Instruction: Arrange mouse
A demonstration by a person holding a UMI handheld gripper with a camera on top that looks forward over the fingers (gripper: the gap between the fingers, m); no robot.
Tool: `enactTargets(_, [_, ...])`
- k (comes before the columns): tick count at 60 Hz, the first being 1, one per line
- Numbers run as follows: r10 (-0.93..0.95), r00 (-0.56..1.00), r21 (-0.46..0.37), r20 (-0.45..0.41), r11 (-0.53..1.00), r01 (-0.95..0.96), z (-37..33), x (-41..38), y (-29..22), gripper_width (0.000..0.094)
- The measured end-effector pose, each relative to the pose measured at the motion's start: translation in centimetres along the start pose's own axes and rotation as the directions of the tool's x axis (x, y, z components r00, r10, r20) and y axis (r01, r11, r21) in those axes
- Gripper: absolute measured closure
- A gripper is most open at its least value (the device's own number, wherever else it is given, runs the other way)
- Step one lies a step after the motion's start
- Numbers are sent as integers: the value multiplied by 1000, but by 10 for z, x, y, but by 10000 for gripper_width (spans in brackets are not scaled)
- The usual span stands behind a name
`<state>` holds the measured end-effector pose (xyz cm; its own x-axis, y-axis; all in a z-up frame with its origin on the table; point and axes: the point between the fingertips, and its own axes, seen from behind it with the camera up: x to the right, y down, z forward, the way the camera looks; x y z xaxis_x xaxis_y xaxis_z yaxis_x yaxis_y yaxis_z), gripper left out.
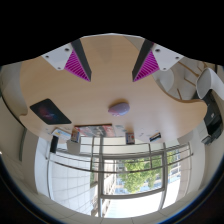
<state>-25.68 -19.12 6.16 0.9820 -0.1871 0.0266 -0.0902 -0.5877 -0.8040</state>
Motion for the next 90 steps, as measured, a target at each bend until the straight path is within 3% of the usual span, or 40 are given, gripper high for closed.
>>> enactTargets(10, [-28,998,22,57,999,26,88,-42,-33,89])
enactTargets(21, [-7,998,-46,64,999,10,180,-50,-44,90])
enactTargets(41, [-11,997,-72,81,997,17,246,-69,-87,116])
enactTargets(45, [-53,996,-62,73,996,57,255,-75,-91,181])
enactTargets(49, [-64,993,-54,97,996,69,258,-85,-94,360])
enactTargets(67, [-146,979,-45,144,987,154,253,-95,-96,511])
enactTargets(77, [-194,956,99,219,979,176,185,-103,-151,509])
enactTargets(90, [-170,947,352,271,934,67,64,-38,-288,511])
